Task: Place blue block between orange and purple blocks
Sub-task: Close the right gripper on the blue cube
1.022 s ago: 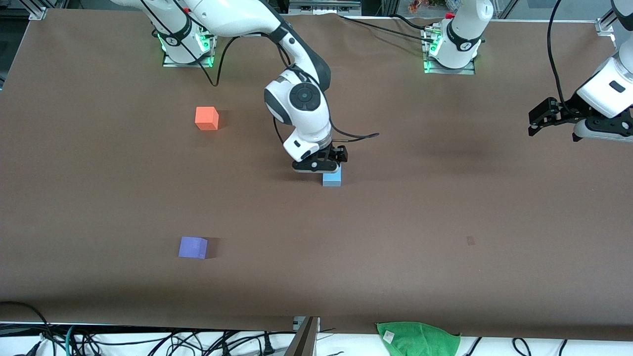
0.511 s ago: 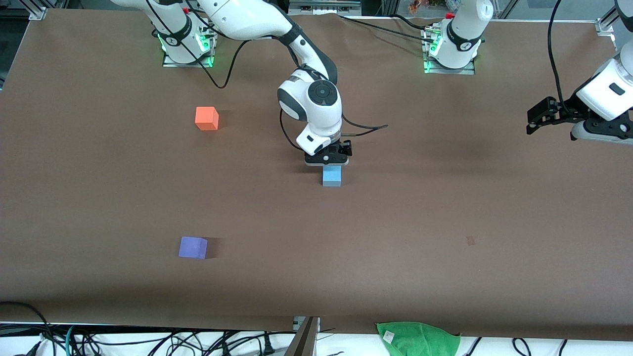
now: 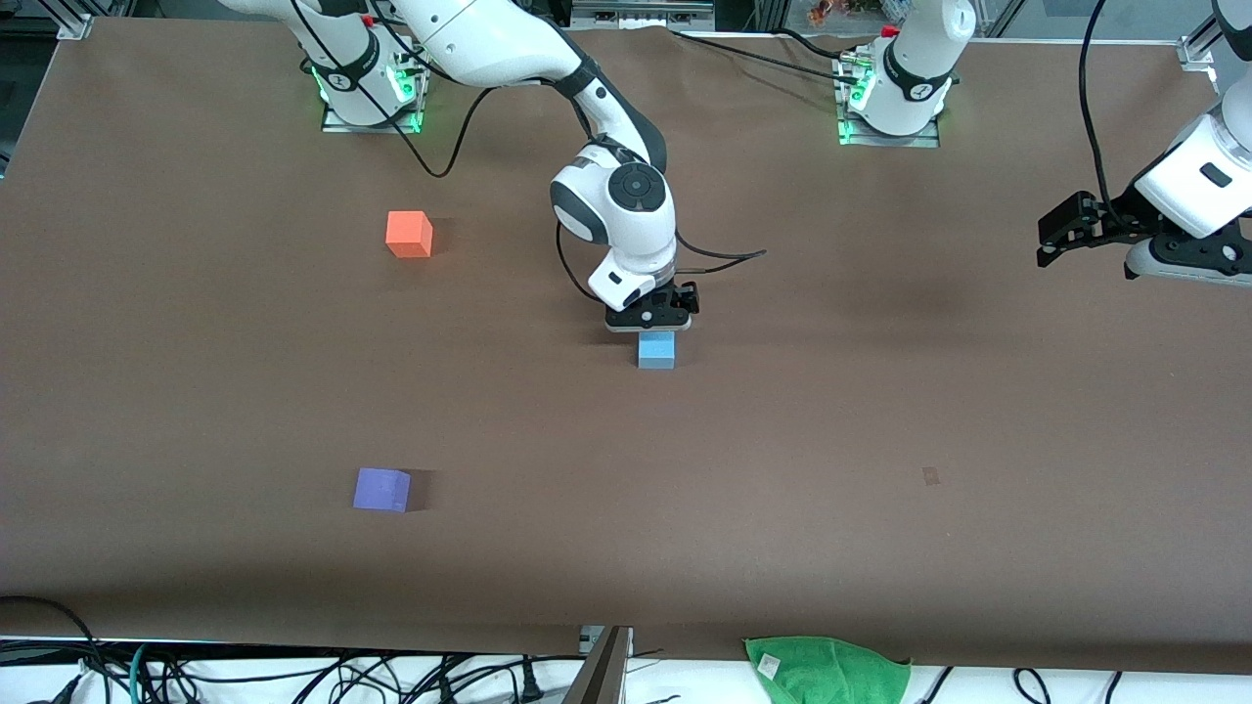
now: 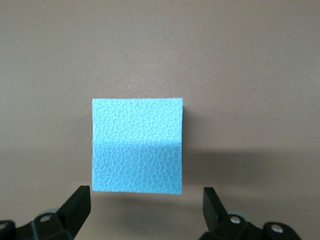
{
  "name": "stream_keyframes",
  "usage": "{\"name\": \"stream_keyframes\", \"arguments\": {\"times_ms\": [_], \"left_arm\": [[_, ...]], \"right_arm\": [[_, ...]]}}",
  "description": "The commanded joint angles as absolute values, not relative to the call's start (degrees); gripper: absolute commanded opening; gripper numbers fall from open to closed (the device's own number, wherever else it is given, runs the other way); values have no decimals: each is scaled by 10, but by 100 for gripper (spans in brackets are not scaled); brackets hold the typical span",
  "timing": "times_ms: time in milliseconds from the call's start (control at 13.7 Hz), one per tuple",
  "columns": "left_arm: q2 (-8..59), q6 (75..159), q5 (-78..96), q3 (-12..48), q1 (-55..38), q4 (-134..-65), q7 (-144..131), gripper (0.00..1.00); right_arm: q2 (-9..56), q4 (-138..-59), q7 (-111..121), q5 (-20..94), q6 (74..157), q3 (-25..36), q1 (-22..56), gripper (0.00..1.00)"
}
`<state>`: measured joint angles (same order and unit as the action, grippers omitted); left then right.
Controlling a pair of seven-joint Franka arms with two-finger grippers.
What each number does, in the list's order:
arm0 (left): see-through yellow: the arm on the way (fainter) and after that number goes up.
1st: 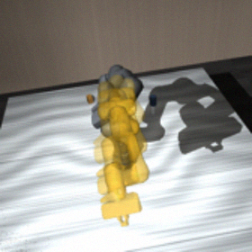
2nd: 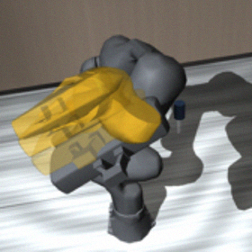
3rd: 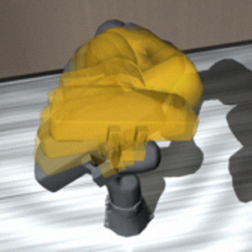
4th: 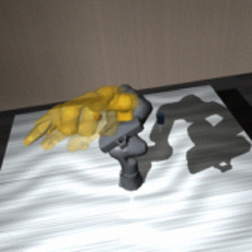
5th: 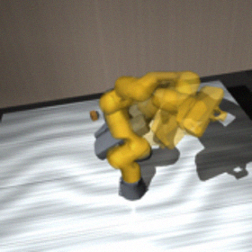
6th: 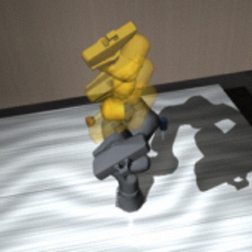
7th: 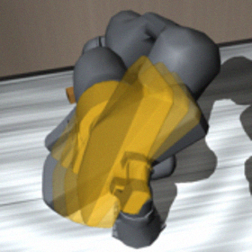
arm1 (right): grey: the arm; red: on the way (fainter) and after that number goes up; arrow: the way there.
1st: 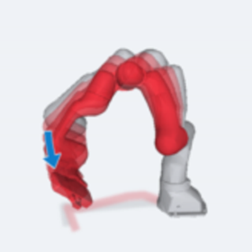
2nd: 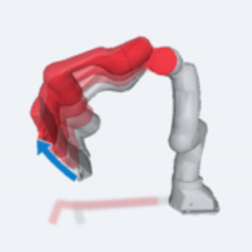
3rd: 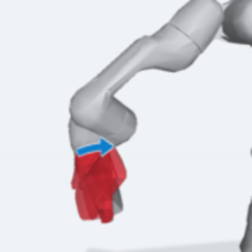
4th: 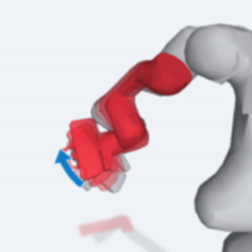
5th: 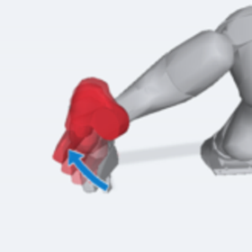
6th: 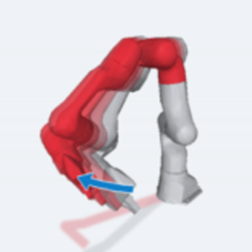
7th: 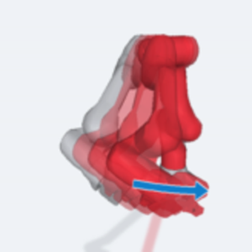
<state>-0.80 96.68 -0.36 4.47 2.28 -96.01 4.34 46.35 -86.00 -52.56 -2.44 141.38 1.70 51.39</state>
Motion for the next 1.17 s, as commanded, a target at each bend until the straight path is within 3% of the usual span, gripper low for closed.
{"name": "stream_keyframes", "arguments": {"times_ms": [0,219,365,438,584,1095], "left_arm": [[10,953,-1,47,21,-929,31,100],[10,953,-1,47,18,-927,31,100],[11,953,-2,47,18,-927,34,100],[11,954,-1,47,18,-927,34,100],[11,954,-2,47,18,-927,33,100],[11,954,-2,47,18,-927,33,100]], "right_arm": [[477,-846,-536,-33,1426,28,521,99],[481,-846,-535,-37,1443,30,520,97],[481,-846,-534,-37,1442,30,520,75],[481,-846,-533,-37,1442,30,521,58],[479,-846,-533,-37,1442,30,520,37],[436,-846,-514,-35,1395,47,505,34]]}}
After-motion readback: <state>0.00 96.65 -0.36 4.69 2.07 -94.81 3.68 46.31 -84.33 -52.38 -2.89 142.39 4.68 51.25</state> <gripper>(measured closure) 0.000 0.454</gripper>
